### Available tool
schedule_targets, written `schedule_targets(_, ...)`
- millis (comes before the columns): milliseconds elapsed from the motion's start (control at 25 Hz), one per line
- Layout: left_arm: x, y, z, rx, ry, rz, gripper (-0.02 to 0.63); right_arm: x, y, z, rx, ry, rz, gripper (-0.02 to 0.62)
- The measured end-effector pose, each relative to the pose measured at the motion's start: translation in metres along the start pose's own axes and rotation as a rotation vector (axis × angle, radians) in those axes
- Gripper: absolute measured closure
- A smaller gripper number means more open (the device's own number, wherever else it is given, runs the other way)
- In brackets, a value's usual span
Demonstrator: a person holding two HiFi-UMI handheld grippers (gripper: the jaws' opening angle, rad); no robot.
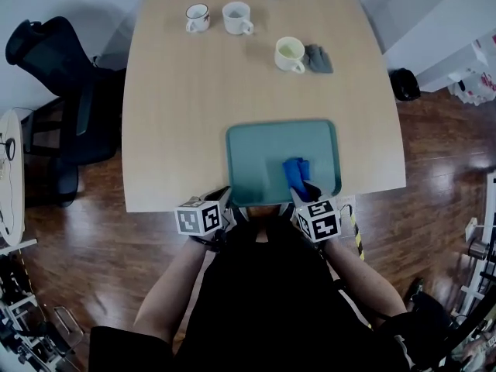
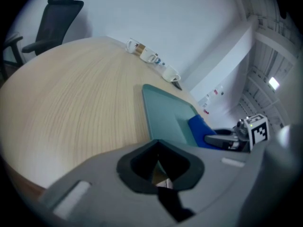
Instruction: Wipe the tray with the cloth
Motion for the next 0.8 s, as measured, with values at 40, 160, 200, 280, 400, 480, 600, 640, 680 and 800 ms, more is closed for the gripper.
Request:
schedule_targets(40,0.000,0.000,0.000,0.001,0.001,-0.005,0.603,-0.006,-0.004,0.020,-0.042,0.010,-0.004,0.488)
schedule_targets(160,-0.001,0.001,0.001,-0.003,-0.005,-0.010,0.603,-0.021,-0.016,0.076,-0.177,0.019,-0.003,0.488)
schedule_targets(200,-0.001,0.001,0.001,-0.002,-0.009,-0.007,0.603,-0.027,-0.020,0.093,-0.223,0.007,0.001,0.488)
schedule_targets(280,-0.001,0.001,0.001,0.016,-0.014,0.002,0.603,-0.038,-0.027,0.121,-0.320,-0.048,0.013,0.488)
schedule_targets(400,-0.001,0.003,0.004,0.035,-0.004,0.000,0.603,-0.050,-0.033,0.140,-0.437,-0.197,0.034,0.488)
schedule_targets(480,0.001,0.004,0.006,0.048,0.015,-0.011,0.603,-0.051,-0.030,0.130,-0.474,-0.297,0.037,0.488)
schedule_targets(600,0.000,0.005,0.008,0.058,0.028,-0.024,0.603,-0.042,-0.015,0.079,-0.415,-0.357,0.017,0.488)
schedule_targets(640,0.000,0.005,0.009,0.058,0.028,-0.026,0.603,-0.035,-0.009,0.053,-0.356,-0.344,0.011,0.488)
schedule_targets(680,0.001,0.005,0.008,0.064,0.028,-0.025,0.603,-0.028,-0.001,0.024,-0.287,-0.330,0.006,0.488)
schedule_targets(800,0.001,0.003,0.007,0.079,0.025,-0.016,0.603,-0.008,0.031,-0.071,-0.066,-0.357,-0.028,0.488)
Point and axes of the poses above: the fingertips, and each gripper's own axes: y backward along the fingers, z to its left, x out of its underside, the point moved 4 cm from there along y, backward along the fingers, and after that the axes turned 9 degrees about x, right-handed, at the moved point
